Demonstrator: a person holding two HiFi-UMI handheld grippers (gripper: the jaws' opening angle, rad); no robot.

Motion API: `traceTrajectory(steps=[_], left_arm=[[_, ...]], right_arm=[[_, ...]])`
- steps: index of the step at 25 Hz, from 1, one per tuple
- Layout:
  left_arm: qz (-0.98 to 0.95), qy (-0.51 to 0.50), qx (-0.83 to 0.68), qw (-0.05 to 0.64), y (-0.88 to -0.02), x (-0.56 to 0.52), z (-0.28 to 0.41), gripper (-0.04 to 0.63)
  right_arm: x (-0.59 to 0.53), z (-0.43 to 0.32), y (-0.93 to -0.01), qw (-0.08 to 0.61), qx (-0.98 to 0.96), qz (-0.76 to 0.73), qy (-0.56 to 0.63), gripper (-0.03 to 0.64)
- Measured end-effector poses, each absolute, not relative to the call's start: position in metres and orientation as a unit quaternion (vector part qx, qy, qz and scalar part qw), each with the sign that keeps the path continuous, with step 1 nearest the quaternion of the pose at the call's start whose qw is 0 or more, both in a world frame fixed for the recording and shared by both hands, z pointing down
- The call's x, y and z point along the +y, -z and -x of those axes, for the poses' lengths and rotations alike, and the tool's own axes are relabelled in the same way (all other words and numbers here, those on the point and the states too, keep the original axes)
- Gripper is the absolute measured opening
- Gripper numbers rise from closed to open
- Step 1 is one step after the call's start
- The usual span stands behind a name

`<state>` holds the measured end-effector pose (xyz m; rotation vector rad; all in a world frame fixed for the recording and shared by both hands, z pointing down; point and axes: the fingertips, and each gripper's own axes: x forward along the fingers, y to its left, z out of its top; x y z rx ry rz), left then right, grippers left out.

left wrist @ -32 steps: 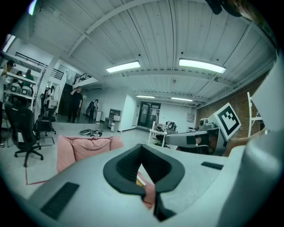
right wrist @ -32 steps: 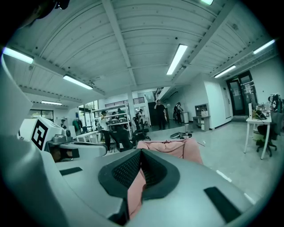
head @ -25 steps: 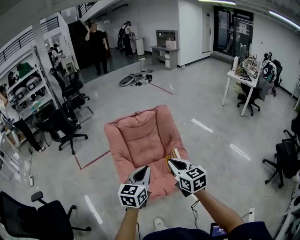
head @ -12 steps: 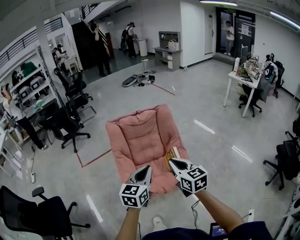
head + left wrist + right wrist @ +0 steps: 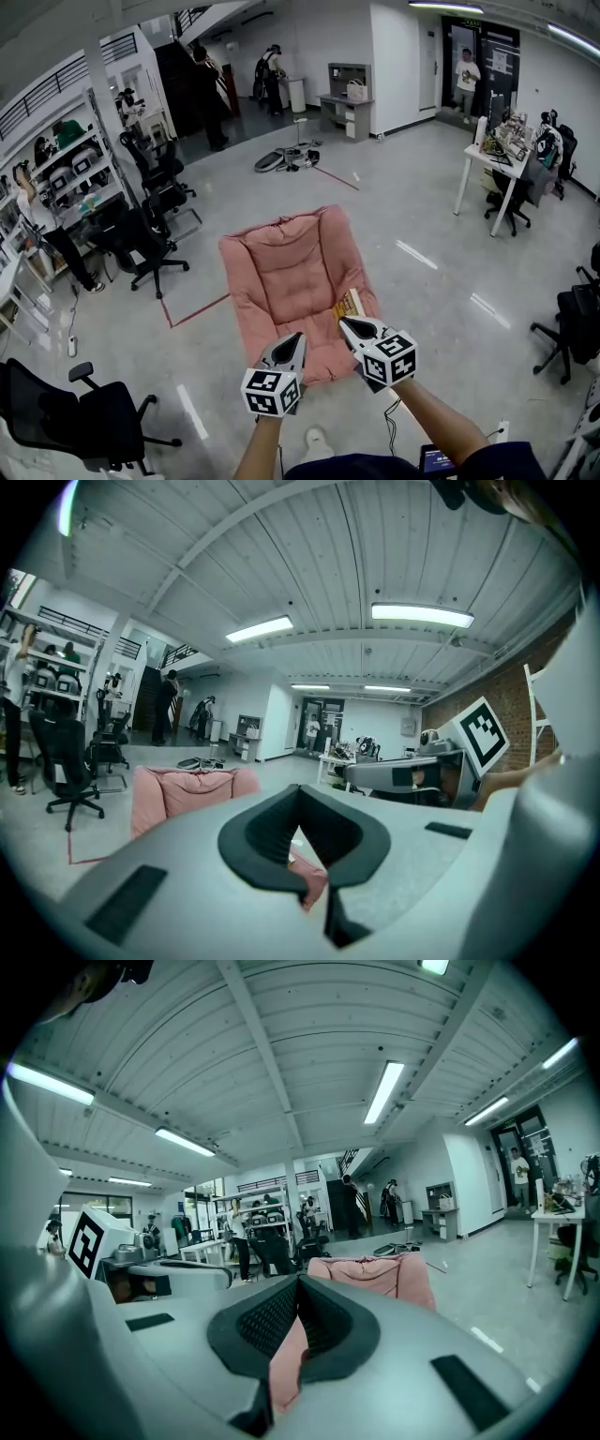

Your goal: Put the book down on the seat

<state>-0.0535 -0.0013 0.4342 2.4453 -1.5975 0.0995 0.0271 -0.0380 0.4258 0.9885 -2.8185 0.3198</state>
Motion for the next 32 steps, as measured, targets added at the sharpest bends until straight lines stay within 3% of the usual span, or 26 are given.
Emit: traceTrajectory(steps=[32], left_arm=[[-0.835, -0.031, -0.538, 0.111, -0.436, 0.034, 0.025, 0.005]], right_arm=[[-0.001, -0.05, -0.423, 0.059, -0.939, -0.322, -0.104, 0.02]])
